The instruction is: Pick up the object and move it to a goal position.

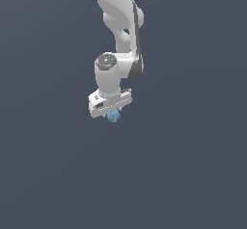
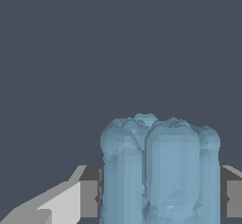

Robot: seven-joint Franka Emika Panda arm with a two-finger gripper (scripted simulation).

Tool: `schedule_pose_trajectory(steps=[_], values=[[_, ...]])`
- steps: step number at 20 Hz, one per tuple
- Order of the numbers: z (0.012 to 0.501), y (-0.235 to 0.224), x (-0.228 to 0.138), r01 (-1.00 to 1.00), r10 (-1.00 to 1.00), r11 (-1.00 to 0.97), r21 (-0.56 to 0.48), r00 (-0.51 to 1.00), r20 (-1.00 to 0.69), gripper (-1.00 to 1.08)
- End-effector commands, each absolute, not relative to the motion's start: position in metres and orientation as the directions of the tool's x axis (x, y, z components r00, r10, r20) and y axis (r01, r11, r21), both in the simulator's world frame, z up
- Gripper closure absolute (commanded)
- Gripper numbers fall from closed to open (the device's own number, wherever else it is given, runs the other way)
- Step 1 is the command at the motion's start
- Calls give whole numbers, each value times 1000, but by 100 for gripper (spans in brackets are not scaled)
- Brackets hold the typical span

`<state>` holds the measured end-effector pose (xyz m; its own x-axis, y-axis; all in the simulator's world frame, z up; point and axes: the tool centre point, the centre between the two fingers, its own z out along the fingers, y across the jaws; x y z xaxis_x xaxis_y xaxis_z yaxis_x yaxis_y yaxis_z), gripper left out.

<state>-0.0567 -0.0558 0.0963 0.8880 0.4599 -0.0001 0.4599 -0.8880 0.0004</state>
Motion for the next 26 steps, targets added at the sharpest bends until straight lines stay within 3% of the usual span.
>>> schedule_pose_trajectory(steps=[1, 26], values=[[117, -51, -50, 460, 460, -888, 1, 888, 0, 108], [348, 9, 26, 461, 461, -888, 0, 888, 0, 108]])
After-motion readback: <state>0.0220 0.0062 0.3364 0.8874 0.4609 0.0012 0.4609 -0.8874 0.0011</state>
